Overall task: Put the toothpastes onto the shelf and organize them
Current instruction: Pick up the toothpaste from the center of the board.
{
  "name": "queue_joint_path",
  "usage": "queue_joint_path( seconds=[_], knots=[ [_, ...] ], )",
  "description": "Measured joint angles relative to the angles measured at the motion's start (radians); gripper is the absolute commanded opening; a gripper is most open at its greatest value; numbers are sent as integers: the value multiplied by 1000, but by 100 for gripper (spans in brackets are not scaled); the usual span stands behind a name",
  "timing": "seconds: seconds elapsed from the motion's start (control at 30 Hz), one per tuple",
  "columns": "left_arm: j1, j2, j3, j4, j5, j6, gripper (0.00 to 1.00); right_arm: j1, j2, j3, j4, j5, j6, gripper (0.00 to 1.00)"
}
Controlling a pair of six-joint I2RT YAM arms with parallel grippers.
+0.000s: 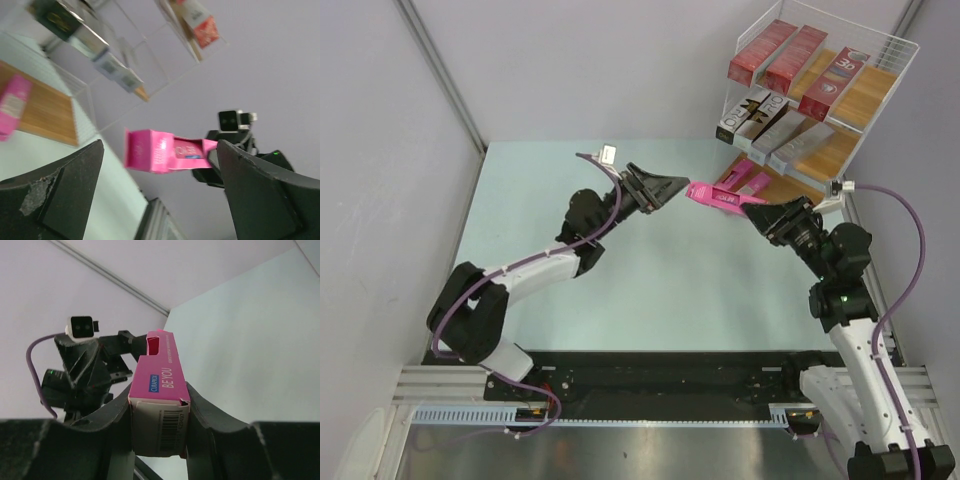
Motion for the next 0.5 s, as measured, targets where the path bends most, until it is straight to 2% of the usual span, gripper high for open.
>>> queue_joint_path(
  seconds=[0.17,0.3,0.37,0.5],
  knots=[
    [136,-12,39,-164,76,89,100,-64,117,115,-27,-185,-88,17],
    [217,-11,53,-245,206,139,100,-74,192,207,-33,-357,-167,18],
    [237,-4,62,-233,288,137,100,-75,211,230,-33,-441,-208,18],
    [262,20,64,-96,474,86,100,-76,208,233,-48,-550,-282,18]
  ],
)
